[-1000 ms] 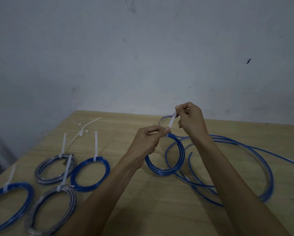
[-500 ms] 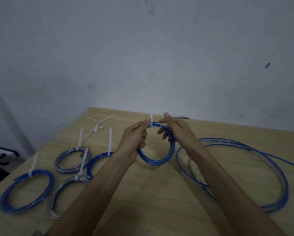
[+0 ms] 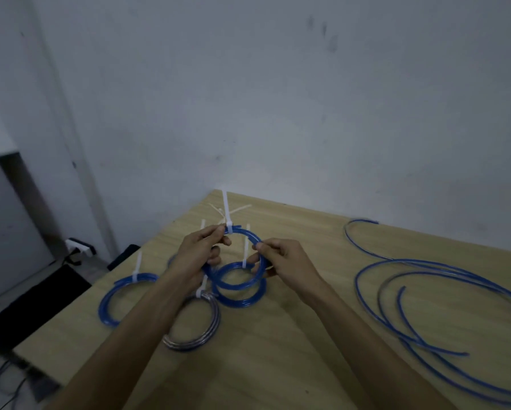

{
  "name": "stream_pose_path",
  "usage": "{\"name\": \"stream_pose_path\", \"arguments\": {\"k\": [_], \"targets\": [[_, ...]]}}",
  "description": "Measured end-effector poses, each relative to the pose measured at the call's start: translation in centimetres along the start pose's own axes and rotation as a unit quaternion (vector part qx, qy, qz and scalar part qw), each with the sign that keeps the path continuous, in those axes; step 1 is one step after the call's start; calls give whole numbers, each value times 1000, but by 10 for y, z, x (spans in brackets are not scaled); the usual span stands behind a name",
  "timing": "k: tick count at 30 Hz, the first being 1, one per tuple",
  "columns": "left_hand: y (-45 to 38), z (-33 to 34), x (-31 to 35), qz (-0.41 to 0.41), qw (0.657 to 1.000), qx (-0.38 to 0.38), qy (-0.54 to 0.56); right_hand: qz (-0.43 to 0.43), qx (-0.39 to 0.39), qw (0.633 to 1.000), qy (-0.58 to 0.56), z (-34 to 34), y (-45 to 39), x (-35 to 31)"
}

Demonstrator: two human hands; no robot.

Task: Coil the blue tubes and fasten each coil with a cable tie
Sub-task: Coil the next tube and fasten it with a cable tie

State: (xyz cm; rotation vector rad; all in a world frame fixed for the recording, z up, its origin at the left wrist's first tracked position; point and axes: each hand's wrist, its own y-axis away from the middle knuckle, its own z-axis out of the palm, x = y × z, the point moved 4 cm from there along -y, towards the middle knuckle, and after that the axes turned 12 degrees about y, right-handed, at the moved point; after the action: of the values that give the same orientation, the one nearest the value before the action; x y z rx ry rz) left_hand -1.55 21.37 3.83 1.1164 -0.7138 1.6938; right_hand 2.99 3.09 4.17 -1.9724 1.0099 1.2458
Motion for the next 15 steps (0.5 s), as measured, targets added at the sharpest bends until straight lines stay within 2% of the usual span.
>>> {"name": "stream_pose_path", "arguments": {"k": [5,15], "targets": [[2,-29,12,26,998,36,-33,3,-23,1000,-17,29,-9,-11],[4,-65,15,56,980,116,-154,-4,-54,996,65,62,-21,-14]]}}
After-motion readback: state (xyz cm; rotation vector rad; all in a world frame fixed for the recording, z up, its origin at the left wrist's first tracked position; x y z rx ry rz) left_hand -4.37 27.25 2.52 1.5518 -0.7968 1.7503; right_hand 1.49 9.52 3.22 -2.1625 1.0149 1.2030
